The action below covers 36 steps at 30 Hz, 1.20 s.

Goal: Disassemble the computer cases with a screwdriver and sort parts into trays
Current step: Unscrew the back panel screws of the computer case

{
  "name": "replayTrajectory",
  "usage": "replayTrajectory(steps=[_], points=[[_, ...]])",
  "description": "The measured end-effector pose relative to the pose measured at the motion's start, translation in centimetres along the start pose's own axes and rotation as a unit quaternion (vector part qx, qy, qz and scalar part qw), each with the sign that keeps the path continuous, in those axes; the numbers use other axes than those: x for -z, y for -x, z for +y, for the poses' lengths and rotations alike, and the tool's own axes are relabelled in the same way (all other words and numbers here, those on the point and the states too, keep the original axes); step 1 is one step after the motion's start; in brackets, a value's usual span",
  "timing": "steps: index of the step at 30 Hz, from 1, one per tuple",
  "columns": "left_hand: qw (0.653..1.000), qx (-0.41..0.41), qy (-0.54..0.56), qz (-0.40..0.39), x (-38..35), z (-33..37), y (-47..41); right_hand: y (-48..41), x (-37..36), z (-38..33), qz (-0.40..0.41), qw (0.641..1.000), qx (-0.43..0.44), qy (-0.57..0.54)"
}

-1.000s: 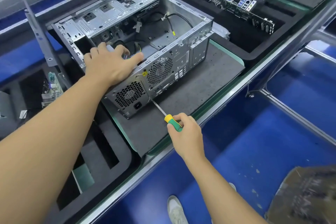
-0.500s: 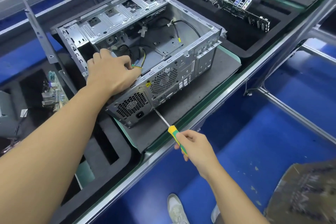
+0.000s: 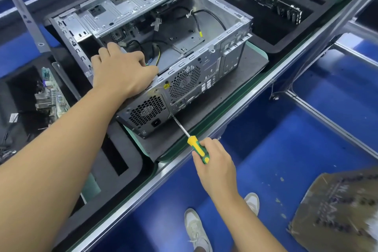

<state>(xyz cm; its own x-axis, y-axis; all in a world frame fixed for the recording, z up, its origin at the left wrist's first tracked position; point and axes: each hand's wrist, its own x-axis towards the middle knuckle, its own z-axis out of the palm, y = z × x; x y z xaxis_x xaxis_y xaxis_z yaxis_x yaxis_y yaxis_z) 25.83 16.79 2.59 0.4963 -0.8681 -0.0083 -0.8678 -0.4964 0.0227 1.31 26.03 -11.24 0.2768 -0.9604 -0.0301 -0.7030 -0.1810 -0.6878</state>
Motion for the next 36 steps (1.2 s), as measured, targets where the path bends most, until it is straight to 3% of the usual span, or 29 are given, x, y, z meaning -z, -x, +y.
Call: replayTrajectory(steps=[2,3,4,7,9,11,13,17,22,25,29,32,36], points=[[1.0,0.003,-0.003,0.0,0.0,0.0,-0.1,0.0,-0.1,-0.1,-0.015,0.993,-0.062,-0.097],[1.0,0.005,-0.004,-0.001,0.0,0.0,-0.1,-0.3,0.0,-0.2,-0.039,0.972,-0.128,-0.192],[1.0,0.007,-0.004,-0.002,0.0,0.0,0.0,-0.7,0.1,-0.2,-0.072,0.941,-0.192,-0.271],[1.0,0.008,-0.007,-0.006,0.1,0.0,0.0,-1.8,1.1,-0.1,-0.191,0.863,-0.309,-0.351],[1.0,0.01,-0.008,-0.01,0.0,0.0,0.0,-2.5,1.7,0.2,-0.262,0.786,-0.357,-0.432],[1.0,0.01,-0.01,-0.012,0.1,0.0,0.0,-2.7,2.1,0.7,-0.302,0.747,-0.355,-0.475],[1.0,0.01,-0.013,-0.015,0.1,-0.1,0.0,-2.8,2.2,1.3,-0.286,0.755,-0.335,-0.485],[0.999,0.014,-0.013,-0.026,0.3,0.1,0.1,-3.0,2.2,1.4,-0.196,0.879,-0.236,-0.364],[0.999,0.015,-0.013,-0.029,0.5,0.3,0.4,-1.1,1.1,-0.5,-0.099,0.975,-0.112,-0.164],[1.0,0.015,-0.016,-0.022,0.5,0.1,0.3,-1.0,1.0,-0.7,-0.115,0.977,-0.089,-0.158],[1.0,0.022,-0.005,-0.016,0.2,0.0,0.0,-2.2,2.1,-0.1,-0.22,0.921,-0.195,-0.256],[0.999,0.031,-0.004,-0.014,0.2,0.1,0.0,-2.4,2.4,0.7,-0.263,0.889,-0.211,-0.31],[0.999,0.041,0.002,-0.014,0.4,0.5,0.2,-2.0,2.3,0.9,-0.208,0.917,-0.161,-0.301]])
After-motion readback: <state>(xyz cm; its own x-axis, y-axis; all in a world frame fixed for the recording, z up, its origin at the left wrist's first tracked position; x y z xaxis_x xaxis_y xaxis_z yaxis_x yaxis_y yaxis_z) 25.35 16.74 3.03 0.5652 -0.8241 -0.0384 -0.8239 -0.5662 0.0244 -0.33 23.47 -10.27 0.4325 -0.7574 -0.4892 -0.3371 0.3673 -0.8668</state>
